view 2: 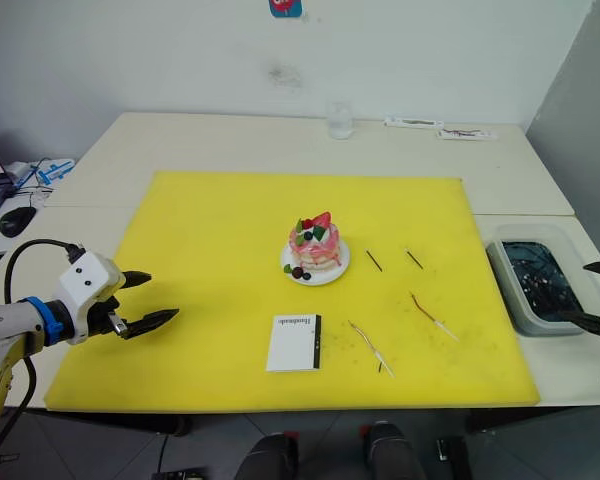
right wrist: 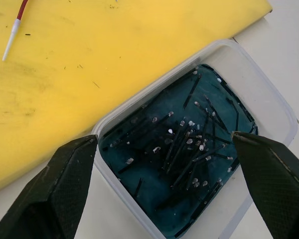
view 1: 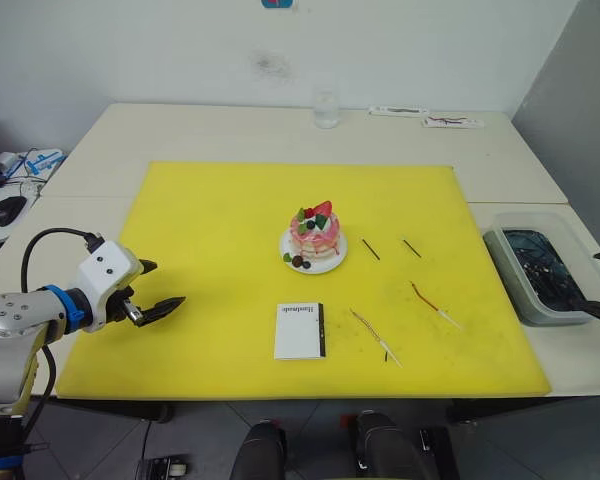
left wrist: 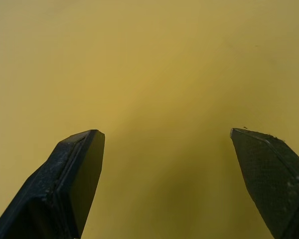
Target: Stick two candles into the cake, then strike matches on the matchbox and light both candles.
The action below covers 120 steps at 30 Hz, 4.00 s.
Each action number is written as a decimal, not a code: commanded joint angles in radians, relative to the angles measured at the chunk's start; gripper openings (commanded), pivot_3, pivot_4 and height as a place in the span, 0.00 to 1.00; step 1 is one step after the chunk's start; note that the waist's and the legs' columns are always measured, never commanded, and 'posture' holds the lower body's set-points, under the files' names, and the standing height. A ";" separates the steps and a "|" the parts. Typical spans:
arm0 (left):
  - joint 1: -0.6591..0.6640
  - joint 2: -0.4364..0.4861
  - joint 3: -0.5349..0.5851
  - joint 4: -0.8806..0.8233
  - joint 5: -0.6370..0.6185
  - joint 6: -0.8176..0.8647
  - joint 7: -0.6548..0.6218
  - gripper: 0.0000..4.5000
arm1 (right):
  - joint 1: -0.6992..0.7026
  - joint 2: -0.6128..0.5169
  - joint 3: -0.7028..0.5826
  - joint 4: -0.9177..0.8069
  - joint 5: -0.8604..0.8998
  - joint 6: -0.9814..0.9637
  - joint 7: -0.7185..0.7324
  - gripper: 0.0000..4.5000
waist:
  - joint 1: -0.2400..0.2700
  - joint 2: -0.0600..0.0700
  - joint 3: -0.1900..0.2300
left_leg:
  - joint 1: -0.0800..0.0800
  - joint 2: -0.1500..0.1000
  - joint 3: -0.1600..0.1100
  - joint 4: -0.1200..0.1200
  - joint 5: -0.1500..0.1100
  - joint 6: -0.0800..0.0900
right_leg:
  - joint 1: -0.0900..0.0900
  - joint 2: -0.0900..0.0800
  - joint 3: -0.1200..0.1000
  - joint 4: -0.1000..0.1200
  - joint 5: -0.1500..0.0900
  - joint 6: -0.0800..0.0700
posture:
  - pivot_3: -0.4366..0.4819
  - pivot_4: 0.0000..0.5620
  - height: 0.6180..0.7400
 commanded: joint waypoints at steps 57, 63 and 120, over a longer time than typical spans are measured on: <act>0.013 0.000 0.041 -0.433 -0.473 0.431 -0.071 0.99 | -0.109 -0.008 0.009 -0.300 0.124 0.184 -0.025 1.00 | 0.000 0.000 0.000 | 0.001 0.000 -0.001 0.001 0.000 0.000 | 0.001 0.000 0.000 0.002 0.000 0.001 | 0.48 0.27 1.00; -0.057 -0.052 -0.113 -0.600 -0.592 0.510 -0.040 0.99 | -0.064 0.067 0.000 -0.582 0.246 0.391 -0.134 1.00 | 0.004 0.000 0.000 | 0.001 0.000 -0.002 0.001 0.000 0.000 | 0.001 0.000 0.000 0.002 0.000 0.001 | 0.48 0.27 1.00; -0.219 -0.257 -0.333 -0.561 -0.613 0.545 0.142 1.00 | 0.059 0.282 0.223 -0.728 0.187 0.681 -0.452 0.01 | 0.010 0.000 -0.001 | 0.000 -0.001 -0.004 0.002 0.000 0.000 | 0.003 0.002 0.001 0.000 0.001 0.001 | 0.48 0.27 1.00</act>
